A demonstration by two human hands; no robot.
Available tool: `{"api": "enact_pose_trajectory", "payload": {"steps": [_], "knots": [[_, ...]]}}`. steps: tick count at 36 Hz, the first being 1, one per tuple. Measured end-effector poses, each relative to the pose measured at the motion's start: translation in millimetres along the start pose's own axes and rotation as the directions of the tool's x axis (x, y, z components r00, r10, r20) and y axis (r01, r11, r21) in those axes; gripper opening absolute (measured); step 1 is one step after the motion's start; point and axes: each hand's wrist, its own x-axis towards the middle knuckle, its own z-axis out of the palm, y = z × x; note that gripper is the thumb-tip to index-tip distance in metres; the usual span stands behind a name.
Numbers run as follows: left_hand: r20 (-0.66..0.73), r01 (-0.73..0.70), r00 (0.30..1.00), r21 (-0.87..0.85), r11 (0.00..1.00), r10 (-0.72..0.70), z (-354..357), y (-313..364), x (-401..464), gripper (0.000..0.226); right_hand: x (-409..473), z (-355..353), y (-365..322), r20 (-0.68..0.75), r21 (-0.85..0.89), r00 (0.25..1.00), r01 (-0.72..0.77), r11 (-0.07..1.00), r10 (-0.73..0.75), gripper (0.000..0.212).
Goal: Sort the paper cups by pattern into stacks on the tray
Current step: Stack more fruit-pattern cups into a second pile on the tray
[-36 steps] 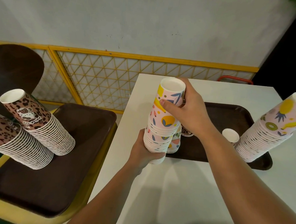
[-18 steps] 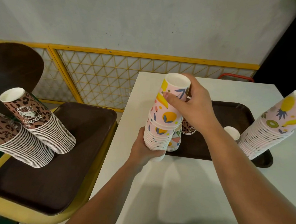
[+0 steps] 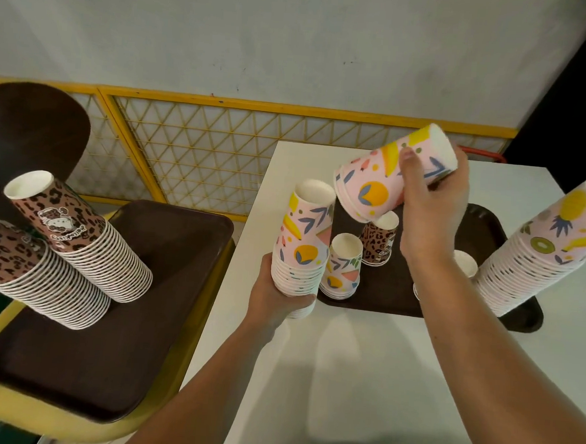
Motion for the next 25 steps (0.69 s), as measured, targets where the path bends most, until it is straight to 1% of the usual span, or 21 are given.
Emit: {"api": "enact_pose_trajectory", "payload": {"steps": [3,7,10,13,16,19,21,24,25], "knots": [[-0.008,-0.002,1.000,-0.025,1.000,0.002,-2,-1,0,0.082,-8,-5,24,0.004,-0.195,0.997,0.082,0.977,-0.083,0.042],[0.001,-0.009,1.000,-0.024,1.000,0.009,-3,4,-1,0.080,-19,-11,51,0.079,-0.337,0.990,0.133,0.932,-0.113,0.047],[0.008,-0.005,1.000,-0.027,1.000,0.005,-2,6,-2,0.083,-26,-13,66,0.164,-0.418,0.984,0.135,0.898,-0.072,0.049],[0.018,-0.008,1.000,-0.027,1.000,0.008,-2,7,-2,0.082,-32,-14,75,0.257,-0.471,0.966,0.102,0.876,0.026,0.051],[0.020,-0.011,1.000,-0.019,1.000,0.011,-1,7,-2,0.085,-37,-12,74,0.302,-0.482,0.951,0.094,0.871,0.065,0.053],[0.018,-0.013,1.000,-0.002,1.000,0.013,1,9,-2,0.085,-39,-5,57,0.354,-0.415,0.935,0.144,0.898,0.013,0.052],[0.028,-0.009,1.000,-0.001,1.000,0.009,3,12,-2,0.082,-39,1,42,0.448,-0.367,0.894,0.193,0.910,-0.009,0.054],[0.039,-0.010,0.999,0.002,1.000,0.010,7,15,-3,0.081,-39,9,24,0.576,-0.342,0.817,0.200,0.918,0.037,0.062],[0.045,-0.013,0.999,0.000,1.000,0.013,8,16,-3,0.081,-39,12,22,0.596,-0.339,0.801,0.191,0.921,0.053,0.061]]}}
